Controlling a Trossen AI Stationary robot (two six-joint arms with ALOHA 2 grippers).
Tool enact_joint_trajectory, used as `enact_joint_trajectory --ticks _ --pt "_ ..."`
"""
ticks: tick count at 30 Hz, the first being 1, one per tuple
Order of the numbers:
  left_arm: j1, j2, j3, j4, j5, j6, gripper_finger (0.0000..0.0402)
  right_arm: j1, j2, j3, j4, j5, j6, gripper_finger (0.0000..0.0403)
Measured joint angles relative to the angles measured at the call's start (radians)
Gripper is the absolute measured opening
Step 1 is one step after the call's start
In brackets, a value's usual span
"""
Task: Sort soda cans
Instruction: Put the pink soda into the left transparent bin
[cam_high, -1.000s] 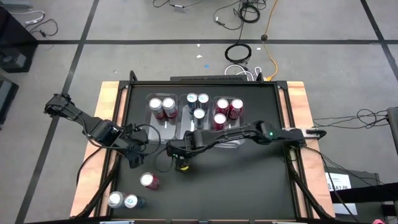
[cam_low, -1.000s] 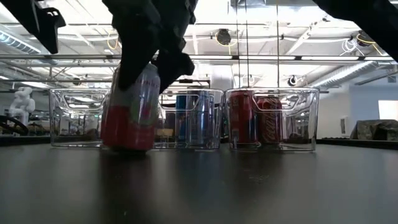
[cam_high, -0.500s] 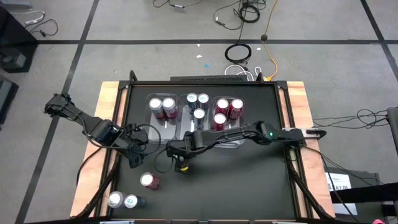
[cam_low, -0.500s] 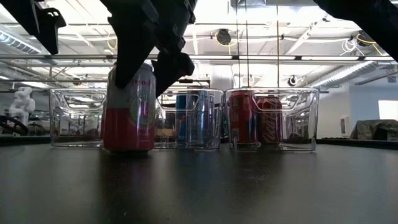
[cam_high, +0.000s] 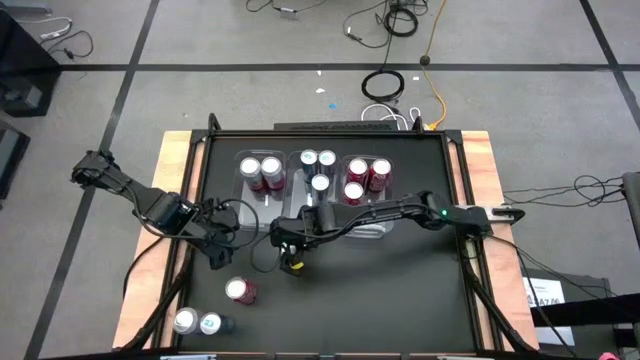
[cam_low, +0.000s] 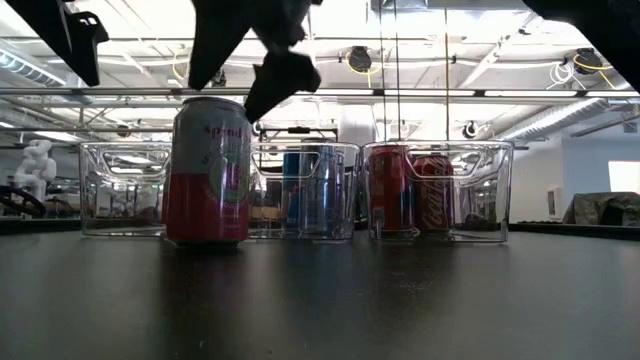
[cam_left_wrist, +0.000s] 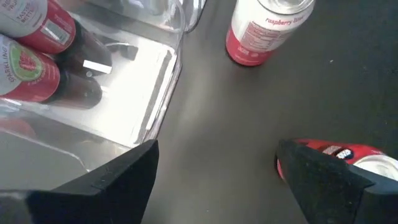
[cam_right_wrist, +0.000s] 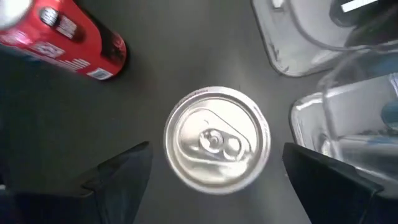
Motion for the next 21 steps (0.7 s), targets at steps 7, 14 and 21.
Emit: enact_joint_trajectory --ticks 7,14,21 --pt "0.000 0.002 0.000 0.127 -0.012 0.000 0.0336 0.024 -0.056 0.000 -0.037 0.019 0.071 0.0352" --pt "0.002 0.083 0.000 0.227 -0.038 0.005 0.0336 0.102 -0.098 0.001 -0.113 0.162 0.055 0.0352" --pt "0.002 0.233 0.000 0.293 -0.033 0.006 0.0336 0.199 -0.134 0.001 -0.260 0.266 0.102 0.0352"
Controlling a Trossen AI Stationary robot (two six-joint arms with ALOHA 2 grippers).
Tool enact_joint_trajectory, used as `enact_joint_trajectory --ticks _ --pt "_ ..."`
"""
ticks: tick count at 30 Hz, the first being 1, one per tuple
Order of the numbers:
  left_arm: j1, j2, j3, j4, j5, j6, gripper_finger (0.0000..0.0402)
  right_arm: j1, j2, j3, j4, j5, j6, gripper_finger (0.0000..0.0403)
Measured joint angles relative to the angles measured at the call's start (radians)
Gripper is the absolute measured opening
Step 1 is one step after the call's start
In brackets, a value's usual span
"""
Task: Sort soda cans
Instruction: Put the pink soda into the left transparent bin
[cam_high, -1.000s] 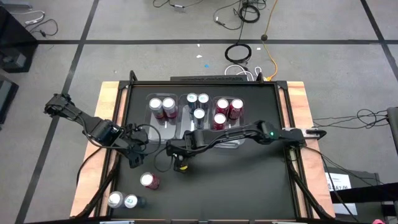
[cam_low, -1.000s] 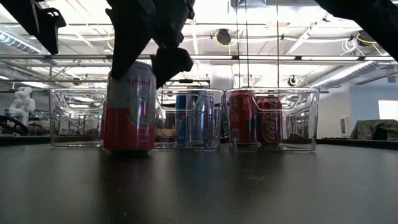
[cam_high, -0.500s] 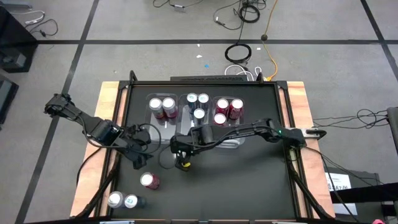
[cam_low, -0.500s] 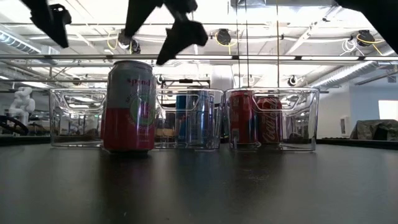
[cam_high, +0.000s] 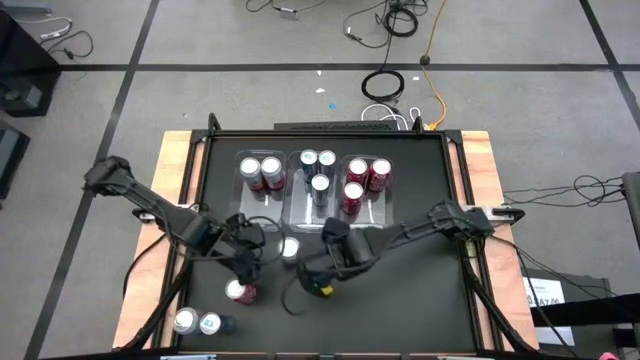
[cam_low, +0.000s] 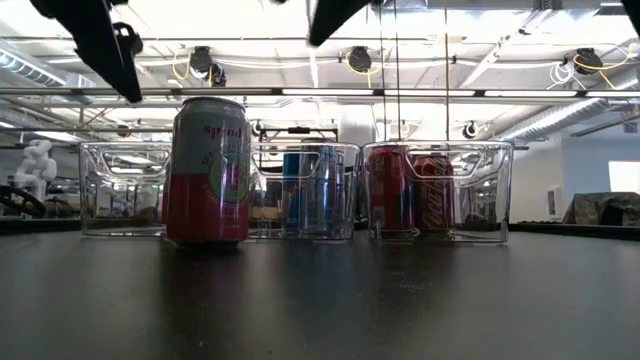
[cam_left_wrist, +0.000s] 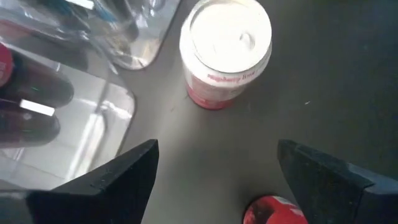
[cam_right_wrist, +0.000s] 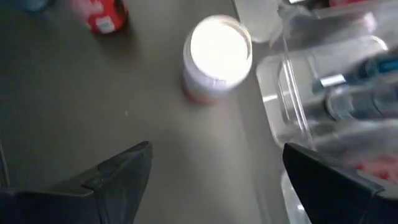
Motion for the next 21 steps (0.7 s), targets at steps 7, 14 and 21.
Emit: enact_joint_trajectory --ticks 7,14,21 --pt "0.002 0.062 0.000 0.047 0.034 -0.048 0.0336 0.107 -0.053 0.000 -0.141 0.092 0.102 0.0352" --pt "0.007 0.062 0.000 0.167 0.014 -0.055 0.0336 0.221 -0.136 -0.049 -0.228 0.229 0.231 0.0352" --pt "0.037 0.062 0.000 0.185 0.005 -0.060 0.0336 0.294 -0.333 -0.428 -0.117 0.295 0.433 0.0352"
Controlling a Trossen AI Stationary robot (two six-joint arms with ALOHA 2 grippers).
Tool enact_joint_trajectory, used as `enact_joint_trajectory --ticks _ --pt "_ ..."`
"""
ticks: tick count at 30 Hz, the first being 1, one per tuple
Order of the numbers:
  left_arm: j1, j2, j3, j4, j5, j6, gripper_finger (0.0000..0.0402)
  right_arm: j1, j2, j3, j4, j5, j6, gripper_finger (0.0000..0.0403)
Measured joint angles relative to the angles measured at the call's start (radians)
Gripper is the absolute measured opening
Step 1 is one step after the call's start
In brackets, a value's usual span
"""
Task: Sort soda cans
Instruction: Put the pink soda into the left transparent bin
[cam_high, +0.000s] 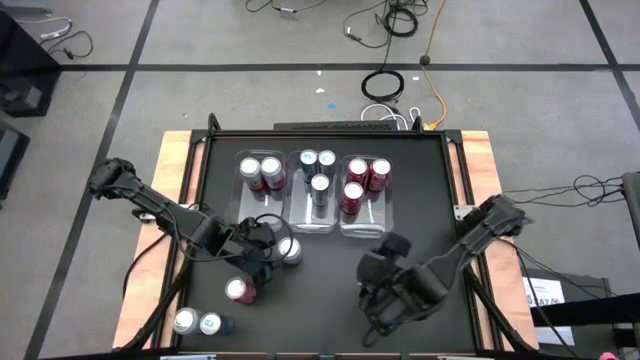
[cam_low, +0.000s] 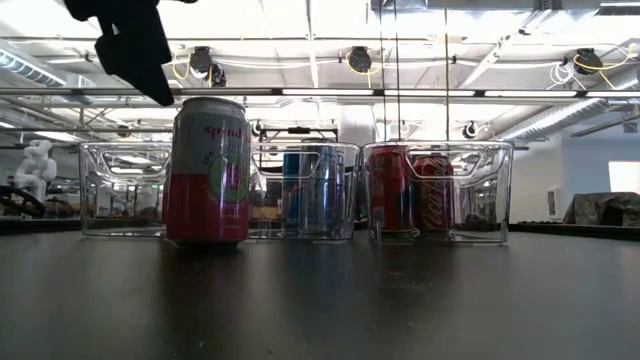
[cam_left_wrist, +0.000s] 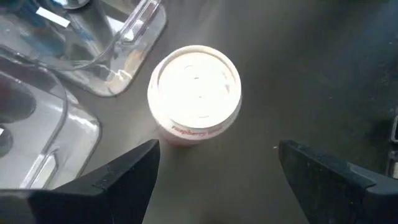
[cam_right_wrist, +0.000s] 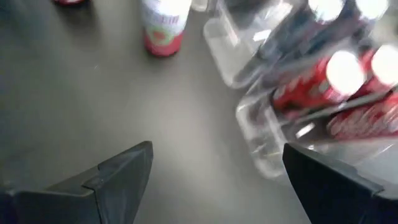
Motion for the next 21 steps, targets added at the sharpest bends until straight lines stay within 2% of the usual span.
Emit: enact_joint_trajectory --ticks 6,11,16,21 --pt "0.021 0.000 0.000 0.015 0.000 0.000 0.0336 0.065 -0.250 -0.481 0.331 0.070 0.229 0.0352" --pt "0.035 0.000 0.000 0.014 0.000 0.001 0.0336 0.129 -0.420 -0.778 0.591 0.133 0.360 0.0352" --pt "0.036 0.000 0.000 0.014 -0.004 0.008 0.0336 0.151 -0.506 -0.962 0.769 0.152 0.418 0.0352" --pt "0.037 0.000 0.000 0.014 -0.007 0.105 0.0336 0.151 -0.519 -1.046 0.880 0.155 0.425 0.0352"
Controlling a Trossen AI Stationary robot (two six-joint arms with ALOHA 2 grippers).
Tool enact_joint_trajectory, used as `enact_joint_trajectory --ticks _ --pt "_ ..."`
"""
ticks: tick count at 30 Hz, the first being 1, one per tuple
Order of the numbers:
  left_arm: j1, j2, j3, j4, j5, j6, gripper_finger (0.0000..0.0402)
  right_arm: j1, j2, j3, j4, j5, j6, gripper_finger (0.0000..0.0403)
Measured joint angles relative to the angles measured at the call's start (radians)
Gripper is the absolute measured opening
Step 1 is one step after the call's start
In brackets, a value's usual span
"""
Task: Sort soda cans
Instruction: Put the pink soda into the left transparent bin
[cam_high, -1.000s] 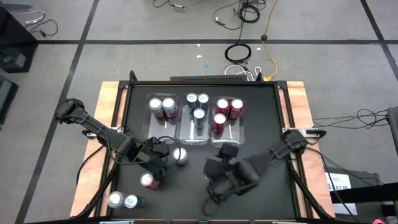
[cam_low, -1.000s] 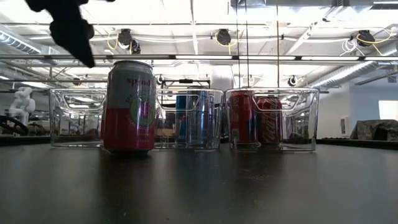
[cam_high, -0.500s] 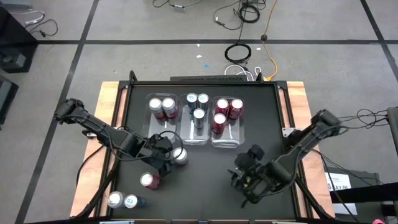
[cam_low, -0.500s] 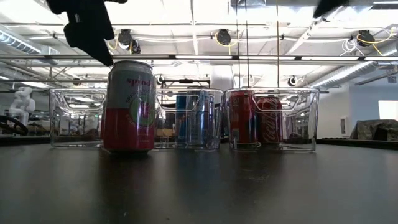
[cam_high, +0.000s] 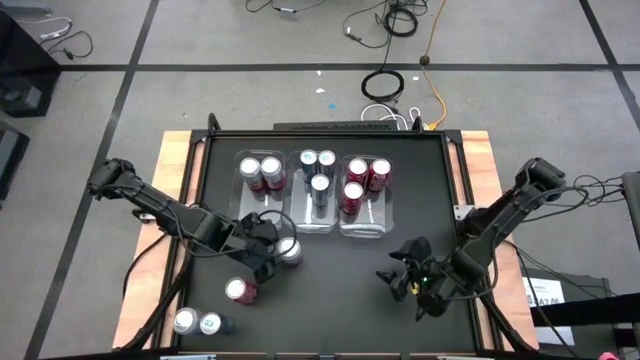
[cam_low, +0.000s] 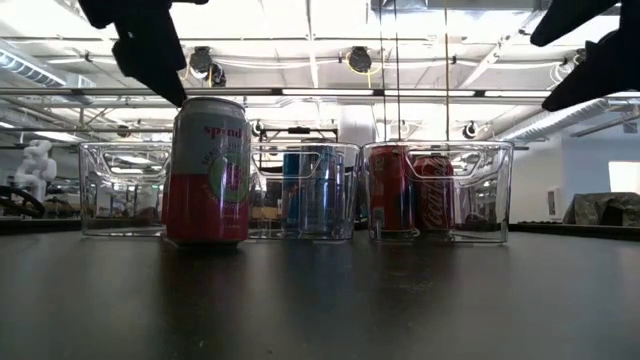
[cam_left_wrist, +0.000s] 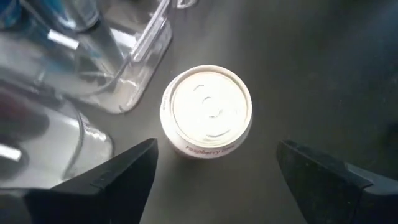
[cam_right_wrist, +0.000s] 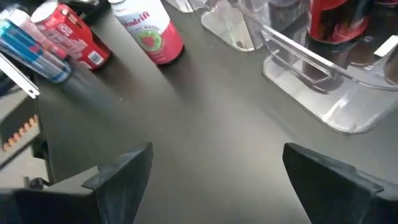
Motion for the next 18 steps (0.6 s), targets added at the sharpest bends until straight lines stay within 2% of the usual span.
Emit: enact_joint_trajectory --ticks 9,18 --pt "0.001 0.000 0.000 0.084 -0.065 0.243 0.0336 -0.001 0.004 -0.011 0.025 0.001 -0.050 0.0352" --pt "0.006 0.000 0.000 0.119 -0.072 0.186 0.0336 -0.001 0.004 -0.011 0.025 -0.003 -0.053 0.0352"
